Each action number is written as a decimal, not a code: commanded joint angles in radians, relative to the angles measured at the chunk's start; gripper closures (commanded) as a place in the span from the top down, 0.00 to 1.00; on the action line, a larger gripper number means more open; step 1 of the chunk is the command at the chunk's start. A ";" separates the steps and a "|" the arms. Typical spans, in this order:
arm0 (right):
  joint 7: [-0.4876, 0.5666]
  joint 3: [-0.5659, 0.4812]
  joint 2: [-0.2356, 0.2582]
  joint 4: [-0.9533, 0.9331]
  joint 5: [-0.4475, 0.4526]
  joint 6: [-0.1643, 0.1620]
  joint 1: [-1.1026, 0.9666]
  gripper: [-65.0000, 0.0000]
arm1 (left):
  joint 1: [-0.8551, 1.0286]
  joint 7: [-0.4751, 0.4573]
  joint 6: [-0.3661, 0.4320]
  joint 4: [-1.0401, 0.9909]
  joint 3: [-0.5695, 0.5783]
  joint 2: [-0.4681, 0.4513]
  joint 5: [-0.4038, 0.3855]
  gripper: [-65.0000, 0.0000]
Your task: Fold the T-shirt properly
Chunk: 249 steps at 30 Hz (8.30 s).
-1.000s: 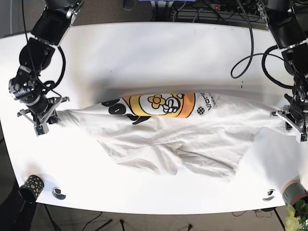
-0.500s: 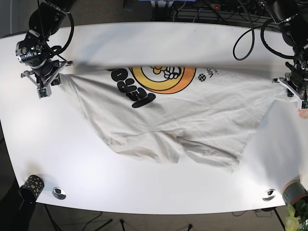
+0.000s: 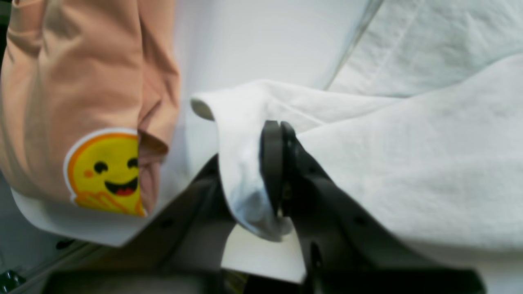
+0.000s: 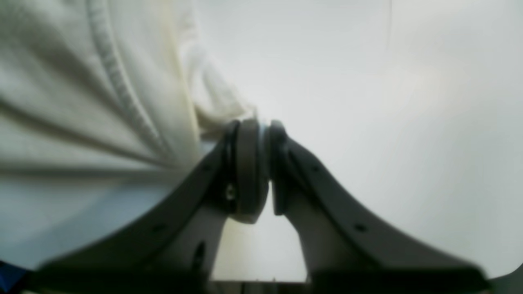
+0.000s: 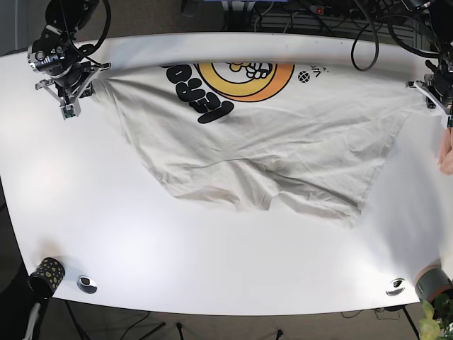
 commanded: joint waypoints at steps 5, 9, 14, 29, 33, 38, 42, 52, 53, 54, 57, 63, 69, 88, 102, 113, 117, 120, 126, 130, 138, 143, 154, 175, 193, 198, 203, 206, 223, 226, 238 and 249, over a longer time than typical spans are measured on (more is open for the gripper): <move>0.018 0.007 -0.006 0.081 0.003 -0.002 0.041 0.53 | 0.000 -0.023 0.003 0.019 -0.010 -0.023 0.001 0.00; 0.018 -0.001 -0.020 0.092 0.003 -0.002 0.104 0.62 | 0.000 -0.023 0.003 0.019 -0.010 -0.023 0.001 0.00; 0.001 -0.042 -0.041 0.066 0.003 -0.002 0.204 0.65 | 0.000 -0.021 0.003 0.019 -0.010 0.002 0.001 0.00; -0.053 -0.212 -0.049 -0.264 0.003 -0.002 0.511 0.75 | -0.001 -0.021 0.003 0.021 -0.009 0.013 0.001 0.00; -0.053 -0.212 -0.051 -0.376 0.003 -0.002 0.570 0.75 | -0.001 -0.021 0.003 0.021 -0.009 0.013 0.001 0.00; -0.048 -0.212 -0.052 -0.499 0.003 -0.002 0.630 0.75 | -0.001 -0.021 0.003 0.021 -0.009 0.013 0.001 0.00; -0.048 -0.212 -0.068 -0.578 0.003 -0.002 0.666 0.75 | -0.001 -0.021 0.003 0.021 -0.006 0.013 0.001 0.00; -0.048 -0.214 -0.135 -0.588 0.003 -0.002 0.669 0.75 | -0.003 -0.021 0.004 0.021 -0.004 0.011 0.002 0.00; -0.048 -0.214 -0.143 -0.588 0.001 -0.002 0.669 0.75 | -0.003 -0.021 0.004 0.021 -0.004 0.011 0.002 0.00; -0.048 -0.214 -0.147 -0.589 0.001 -0.002 0.669 0.75 | -0.004 -0.021 0.004 0.021 -0.004 0.011 0.002 0.00; -0.016 -0.214 -0.152 -0.589 0.001 -0.002 0.664 0.75 | -0.004 -0.021 0.006 0.021 -0.003 0.011 0.002 0.00; 0.029 -0.214 -0.158 -0.640 0.000 -0.002 0.669 0.45 | -0.006 -0.021 0.007 0.021 -0.003 0.008 0.002 0.00; 0.032 -0.214 -0.158 -0.650 0.000 -0.002 0.670 0.00 | -0.009 -0.023 0.006 0.021 -0.003 0.005 0.002 0.00; -0.103 -0.209 -0.121 -0.040 0.001 -0.002 0.455 0.00 | -0.047 -0.020 0.011 0.217 0.111 0.003 0.044 0.00; -0.105 -0.216 -0.008 -0.149 -0.007 -0.002 0.712 0.00 | -0.575 0.133 0.012 0.085 0.407 0.013 0.217 0.00; -0.105 -0.216 0.078 -0.379 -0.007 -0.002 1.042 0.00 | -0.966 0.133 0.073 -0.185 0.485 0.043 0.219 0.00; -0.105 -0.217 0.101 -0.442 -0.007 -0.002 1.163 0.00 | -1.109 0.133 0.073 -0.269 0.485 0.042 0.219 0.00; -0.105 -0.262 0.118 -0.465 -0.007 -0.002 1.239 0.00 | -1.198 0.132 0.075 -0.303 0.485 0.025 0.219 0.00; -0.105 -0.383 0.158 -0.468 0.001 -0.002 1.367 0.00 | -1.384 0.130 0.073 -0.360 0.485 -0.004 0.219 0.00; -0.119 -0.406 0.163 -0.449 0.000 -0.002 1.430 0.00 | -1.457 0.135 0.069 -0.360 0.501 -0.018 0.219 0.00; -0.197 -0.403 0.176 -0.296 0.003 -0.002 1.298 0.00 | -1.345 0.146 0.069 -0.249 0.520 -0.020 0.212 0.00; -0.198 -0.352 0.138 -0.173 0.003 -0.002 1.074 0.00 | -1.195 0.146 0.069 -0.147 0.520 -0.018 0.211 0.00; -0.198 -0.243 -0.012 0.026 0.003 -0.002 0.646 0.00 | -0.764 0.144 0.067 0.099 0.517 -0.013 0.209 0.00; -0.203 -0.100 -0.092 0.201 0.164 -0.002 0.193 0.00 | -0.268 0.138 -0.086 0.197 0.220 -0.009 0.209 0.00; -0.203 -0.093 -0.083 0.204 0.483 -0.002 -0.132 0.50 | -0.098 0.137 -0.131 0.197 0.180 -0.009 0.209 0.00; -0.203 -0.094 -0.032 0.204 0.616 -0.002 -0.140 0.61 | -0.092 0.137 -0.131 0.197 0.181 -0.003 0.209 0.00; -0.203 -0.100 -0.009 0.200 0.638 -0.002 -0.082 0.61 | -0.095 0.137 -0.131 0.199 0.186 0.013 0.214 0.00; -0.203 -0.100 -0.008 0.187 0.638 -0.002 -0.051 0.61 | -0.095 0.137 -0.131 0.200 0.188 0.014 0.214 0.00; -0.229 -0.252 0.052 0.121 0.639 -0.002 0.050 0.61 | -0.097 0.137 -0.131 0.197 0.191 0.023 0.215 0.00; -0.229 -0.275 0.052 0.095 0.639 -0.002 0.066 0.61 | -0.097 0.137 -0.131 0.197 0.191 0.023 0.215 0.00; -0.198 -0.306 0.058 -0.044 0.572 -0.002 0.127 0.60 | -0.098 0.137 -0.131 0.197 0.191 0.025 0.215 0.00; -0.198 -0.303 0.054 0.029 0.484 -0.002 0.063 0.07 | -0.118 0.137 -0.131 0.196 0.191 0.025 0.217 0.00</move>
